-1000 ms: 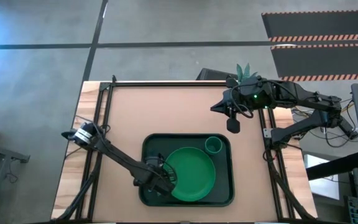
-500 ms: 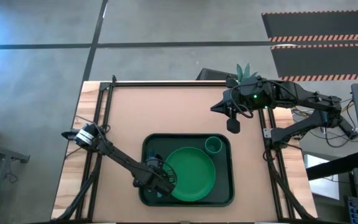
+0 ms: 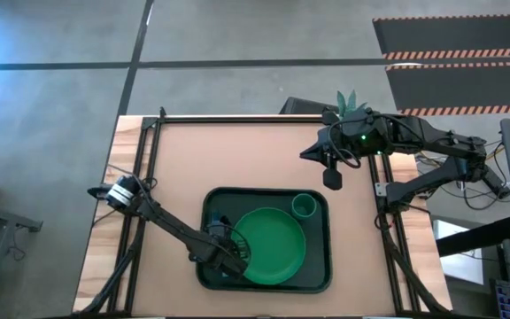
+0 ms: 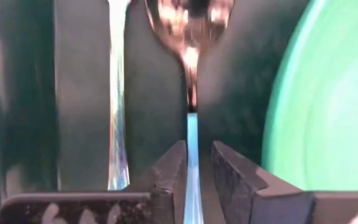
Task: Pick and place plate/cup/fork/spoon on tray
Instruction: Put the blue spoon on the green tray to the right of the blue fork, then move the green tray to the center of the table
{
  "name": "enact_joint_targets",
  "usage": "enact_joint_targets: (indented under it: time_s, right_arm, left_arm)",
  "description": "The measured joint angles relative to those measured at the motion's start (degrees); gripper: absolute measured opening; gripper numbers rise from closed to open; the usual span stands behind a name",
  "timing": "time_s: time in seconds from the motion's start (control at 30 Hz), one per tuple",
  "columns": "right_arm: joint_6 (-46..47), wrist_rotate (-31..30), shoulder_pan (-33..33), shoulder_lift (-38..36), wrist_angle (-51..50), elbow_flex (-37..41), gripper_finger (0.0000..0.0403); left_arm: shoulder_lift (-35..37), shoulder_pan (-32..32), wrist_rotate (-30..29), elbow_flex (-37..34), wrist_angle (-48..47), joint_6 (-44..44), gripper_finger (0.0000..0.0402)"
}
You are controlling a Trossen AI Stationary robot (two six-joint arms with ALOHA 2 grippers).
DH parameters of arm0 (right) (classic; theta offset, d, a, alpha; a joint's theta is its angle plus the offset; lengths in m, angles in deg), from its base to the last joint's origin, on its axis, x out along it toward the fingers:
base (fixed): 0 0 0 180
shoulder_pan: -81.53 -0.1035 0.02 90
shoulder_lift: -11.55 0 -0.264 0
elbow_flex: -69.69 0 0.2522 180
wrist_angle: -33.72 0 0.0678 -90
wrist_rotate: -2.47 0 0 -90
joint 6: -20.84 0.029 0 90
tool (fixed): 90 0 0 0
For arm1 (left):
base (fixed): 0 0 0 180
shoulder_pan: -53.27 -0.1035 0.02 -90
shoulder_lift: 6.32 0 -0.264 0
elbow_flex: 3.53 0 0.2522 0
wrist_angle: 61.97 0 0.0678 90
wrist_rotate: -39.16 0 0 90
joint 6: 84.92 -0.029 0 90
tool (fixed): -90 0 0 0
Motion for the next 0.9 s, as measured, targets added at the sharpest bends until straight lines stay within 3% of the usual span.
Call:
enact_joint_targets:
  time_s: [0.23,0.43,0.6,0.73,0.9]
  right_arm:
    - [0.0,0.0,0.0,0.0,0.0,0.0,0.0009]
    - [1.7,0.5,0.0,0.0,-2.8,0.1,0.0009]
    - [5.0,3.1,0.0,0.0,-5.0,4.3,0.0009]
    - [8.0,5.4,-0.4,0.1,-1.6,9.3,0.0009]
    - [11.1,9.9,-1.0,0.2,8.4,14.3,0.0009]
  left_arm:
    - [5.7,-0.6,-9.5,-0.1,-4.1,-0.7,0.0066]
    - [13.5,-0.7,-25.7,-1.0,-4.0,-5.8,0.0067]
    - [20.0,-1.7,-37.1,-2.4,-9.8,-12.5,0.0067]
    - [24.8,-4.5,-39.3,-3.1,-15.6,-17.2,0.0066]
    - [29.6,-8.1,-38.1,-4.5,-16.0,-27.3,0.0066]
